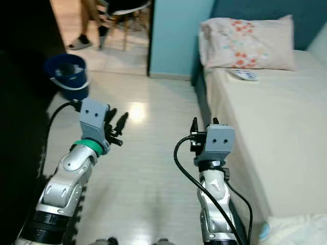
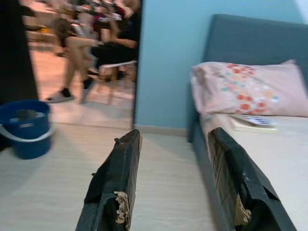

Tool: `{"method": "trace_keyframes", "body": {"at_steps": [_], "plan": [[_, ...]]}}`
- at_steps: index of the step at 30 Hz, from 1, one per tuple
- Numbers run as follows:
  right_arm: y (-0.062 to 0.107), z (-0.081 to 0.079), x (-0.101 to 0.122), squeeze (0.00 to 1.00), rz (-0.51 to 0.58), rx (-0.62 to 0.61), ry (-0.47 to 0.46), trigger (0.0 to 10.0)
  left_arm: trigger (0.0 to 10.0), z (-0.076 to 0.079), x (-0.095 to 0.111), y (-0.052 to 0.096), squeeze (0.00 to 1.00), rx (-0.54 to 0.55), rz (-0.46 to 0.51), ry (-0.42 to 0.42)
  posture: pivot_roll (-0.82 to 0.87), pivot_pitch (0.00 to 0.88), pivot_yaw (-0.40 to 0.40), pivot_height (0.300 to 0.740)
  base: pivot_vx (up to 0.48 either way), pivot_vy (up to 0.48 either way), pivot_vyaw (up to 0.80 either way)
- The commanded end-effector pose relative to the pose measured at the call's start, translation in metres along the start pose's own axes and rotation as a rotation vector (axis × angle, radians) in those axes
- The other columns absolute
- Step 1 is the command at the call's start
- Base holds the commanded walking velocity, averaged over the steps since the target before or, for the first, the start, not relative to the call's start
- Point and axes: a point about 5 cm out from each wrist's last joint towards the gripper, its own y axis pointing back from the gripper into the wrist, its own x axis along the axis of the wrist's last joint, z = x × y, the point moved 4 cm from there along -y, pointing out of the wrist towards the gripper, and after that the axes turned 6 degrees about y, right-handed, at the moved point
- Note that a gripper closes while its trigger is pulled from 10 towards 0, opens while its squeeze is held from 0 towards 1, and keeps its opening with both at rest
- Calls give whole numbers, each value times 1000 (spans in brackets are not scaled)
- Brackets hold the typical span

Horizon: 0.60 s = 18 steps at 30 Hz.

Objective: Clean up the room

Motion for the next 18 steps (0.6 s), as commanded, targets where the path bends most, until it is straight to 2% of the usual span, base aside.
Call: {"method": "trace_keyframes", "body": {"at_steps": [1,3,6,8,10,18], "plan": [[5,7,-9,0,-36,-22,8,10000,10000,8,-10,1,0,-22,-35,5,-10,97,-4,716,-285,0,0],[7,9,-15,0,-58,-24,13,10000,10000,4,-22,3,0,-12,-82,7,-10,97,-4,716,0,0,0],[7,10,-18,0,-68,-25,13,10000,10000,3,-27,4,0,-8,-105,6,-10,97,-4,716,0,0,0],[9,13,-25,0,-99,-39,3,10000,10000,-2,-51,9,0,13,-207,-3,-10,97,-4,716,0,0,-741],[10,14,-26,0,-104,-43,1,10000,10000,-5,-57,12,0,23,-234,-4,-10,97,-4,716,0,0,-800],[10,17,-29,0,-113,-49,0,10000,10000,-9,-60,14,0,47,-251,5,-9,96,-3,716,0,0,-800]]}}
